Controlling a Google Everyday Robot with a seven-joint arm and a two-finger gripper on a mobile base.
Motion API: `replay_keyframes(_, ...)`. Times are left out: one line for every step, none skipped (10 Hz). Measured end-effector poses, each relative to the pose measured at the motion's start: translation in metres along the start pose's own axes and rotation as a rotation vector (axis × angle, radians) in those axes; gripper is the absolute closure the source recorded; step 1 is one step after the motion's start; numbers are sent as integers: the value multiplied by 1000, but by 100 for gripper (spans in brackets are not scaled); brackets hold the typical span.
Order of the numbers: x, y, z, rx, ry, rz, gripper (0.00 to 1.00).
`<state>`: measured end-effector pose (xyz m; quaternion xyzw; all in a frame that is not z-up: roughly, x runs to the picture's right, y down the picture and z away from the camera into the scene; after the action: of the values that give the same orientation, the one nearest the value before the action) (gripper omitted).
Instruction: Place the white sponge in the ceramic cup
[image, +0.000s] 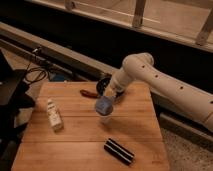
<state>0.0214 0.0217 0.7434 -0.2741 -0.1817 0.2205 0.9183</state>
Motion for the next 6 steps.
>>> replay_keyframes(0, 1, 0, 1, 5, -2, 21)
replay_keyframes(0, 2, 0, 5, 8, -3, 20)
replay_keyframes(3, 0, -4, 17, 10, 4, 20)
replay_keyframes(7, -2, -9, 29, 11, 11, 20)
replay_keyframes(10, -5, -15, 48, 11, 19, 20)
replay_keyframes(11, -7, -20, 61, 10, 24, 20)
